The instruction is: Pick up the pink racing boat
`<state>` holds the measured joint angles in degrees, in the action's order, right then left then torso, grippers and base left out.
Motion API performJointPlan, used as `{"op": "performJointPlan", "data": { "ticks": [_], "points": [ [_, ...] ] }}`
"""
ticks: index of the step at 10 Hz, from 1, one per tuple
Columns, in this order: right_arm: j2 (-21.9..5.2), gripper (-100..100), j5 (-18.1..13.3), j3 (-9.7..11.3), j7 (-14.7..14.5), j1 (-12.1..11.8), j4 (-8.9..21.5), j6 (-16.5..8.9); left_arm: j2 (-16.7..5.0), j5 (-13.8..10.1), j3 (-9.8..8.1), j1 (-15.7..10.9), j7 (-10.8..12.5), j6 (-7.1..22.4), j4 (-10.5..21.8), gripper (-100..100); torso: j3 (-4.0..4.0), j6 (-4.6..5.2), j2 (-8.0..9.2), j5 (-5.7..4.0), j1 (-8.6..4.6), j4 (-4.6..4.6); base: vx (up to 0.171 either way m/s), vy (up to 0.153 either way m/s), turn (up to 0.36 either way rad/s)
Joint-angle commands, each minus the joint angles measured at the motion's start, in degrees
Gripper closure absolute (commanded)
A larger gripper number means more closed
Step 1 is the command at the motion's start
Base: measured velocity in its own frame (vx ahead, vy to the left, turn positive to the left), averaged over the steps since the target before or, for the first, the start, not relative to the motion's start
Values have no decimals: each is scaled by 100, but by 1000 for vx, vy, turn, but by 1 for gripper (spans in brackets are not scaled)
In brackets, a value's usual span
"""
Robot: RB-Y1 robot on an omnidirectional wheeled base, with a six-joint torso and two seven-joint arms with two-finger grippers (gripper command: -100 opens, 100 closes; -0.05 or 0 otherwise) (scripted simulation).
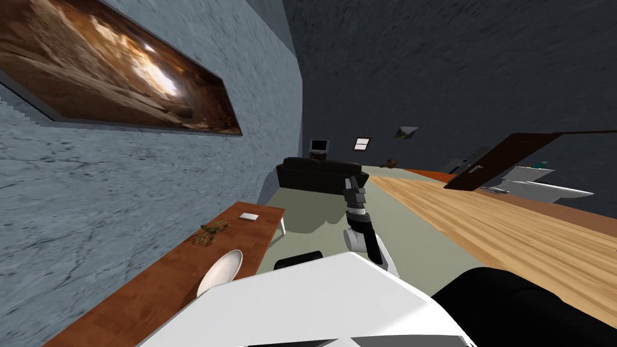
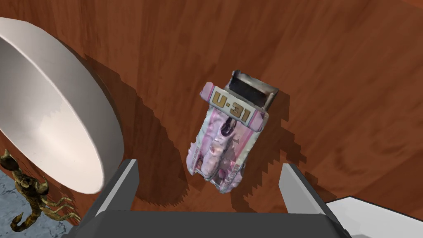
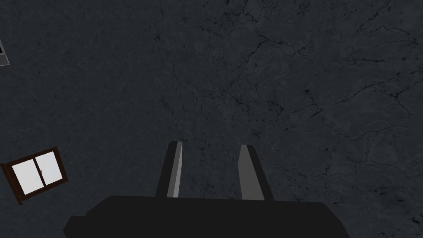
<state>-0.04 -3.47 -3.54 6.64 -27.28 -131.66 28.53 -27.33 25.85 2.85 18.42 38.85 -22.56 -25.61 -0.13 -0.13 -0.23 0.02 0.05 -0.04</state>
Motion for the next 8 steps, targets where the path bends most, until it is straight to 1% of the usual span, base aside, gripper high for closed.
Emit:
{"op": "performJointPlan", "data": {
  "ticks": [1,2,3,4,5,6,8],
  "points": [
    [0,0,0,0,0,0,0,0,-35,53,42,16,141,113,160,-100,0,0,0,0,0,0,24,8,-207],
    [0,0,0,1,0,1,0,0,-32,69,54,16,168,130,235,-100,0,5,-1,-1,-1,1,33,19,-195],
    [0,0,0,0,0,0,0,0,-21,57,44,-10,140,129,185,-100,-2,3,-4,0,2,0,14,11,-26],
    [0,0,0,0,0,0,0,0,-20,58,42,-18,140,126,211,0,0,0,0,0,-1,0,0,0,0],
    [0,0,0,0,0,0,0,0,82,-44,22,-121,-33,194,271,-100,2,0,4,-1,-4,1,-13,34,1],
    [0,0,0,0,0,0,0,0,133,-95,12,-173,-119,228,303,-100,5,1,9,1,5,2,-29,56,-3],
    [0,0,0,0,0,1,0,0,337,-299,-28,-380,-464,362,432,-100,10,1,18,4,18,4,-44,72,-6]
  ]
}}
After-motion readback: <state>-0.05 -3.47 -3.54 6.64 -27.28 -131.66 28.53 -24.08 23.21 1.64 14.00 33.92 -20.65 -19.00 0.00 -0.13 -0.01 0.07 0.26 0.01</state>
